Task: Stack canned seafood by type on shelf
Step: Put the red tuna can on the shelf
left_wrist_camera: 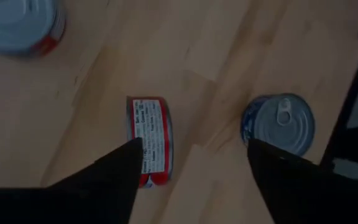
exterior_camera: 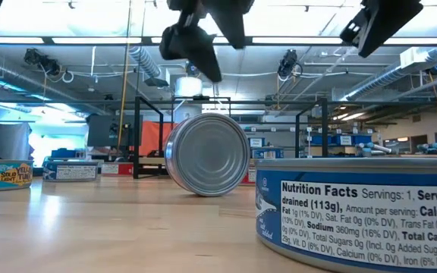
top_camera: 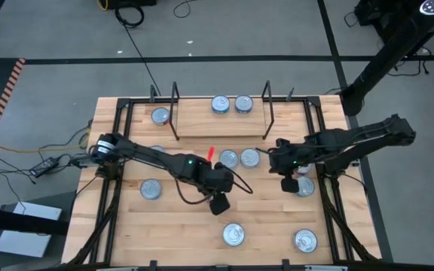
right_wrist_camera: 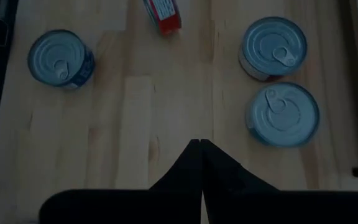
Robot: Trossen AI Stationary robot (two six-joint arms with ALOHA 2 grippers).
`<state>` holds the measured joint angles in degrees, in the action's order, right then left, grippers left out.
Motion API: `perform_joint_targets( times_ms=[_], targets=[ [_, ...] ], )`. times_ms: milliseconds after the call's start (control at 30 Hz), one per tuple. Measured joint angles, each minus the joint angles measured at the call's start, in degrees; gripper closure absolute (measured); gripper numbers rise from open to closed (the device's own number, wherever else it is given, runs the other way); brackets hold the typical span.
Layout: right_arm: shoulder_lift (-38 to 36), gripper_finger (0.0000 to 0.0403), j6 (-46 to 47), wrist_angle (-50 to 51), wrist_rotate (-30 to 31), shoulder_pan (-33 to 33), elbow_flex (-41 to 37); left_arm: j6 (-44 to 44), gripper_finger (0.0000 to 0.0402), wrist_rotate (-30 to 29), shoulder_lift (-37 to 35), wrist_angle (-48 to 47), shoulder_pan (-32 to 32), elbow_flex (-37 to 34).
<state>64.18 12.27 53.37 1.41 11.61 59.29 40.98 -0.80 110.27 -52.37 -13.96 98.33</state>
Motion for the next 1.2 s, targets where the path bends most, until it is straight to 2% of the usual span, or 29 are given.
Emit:
perform_joint_targets(
  times_ms=[267,600,933,1200],
  targets=[
    [-4.3,0.0395,-0.4,1.0,0.0,0.0,0.0,1.4,0.0040,-0.9,3.1,-0.8,0.0,-0.1],
    [-5.9,0.0395,-0.9,2.4,0.4,0.0,0.0,1.1,0.0035,-5.3,5.1,-3.9,0.2,-0.1],
    [-5.8,0.0395,-1.7,2.7,0.4,0.0,0.0,-1.7,0.0064,-2.6,7.9,-4.7,0.4,-0.1],
    [-5.8,0.0395,-1.6,2.4,0.5,0.0,0.0,-1.6,0.0141,-1.8,7.9,-4.4,0.4,-0.1]
  ],
)
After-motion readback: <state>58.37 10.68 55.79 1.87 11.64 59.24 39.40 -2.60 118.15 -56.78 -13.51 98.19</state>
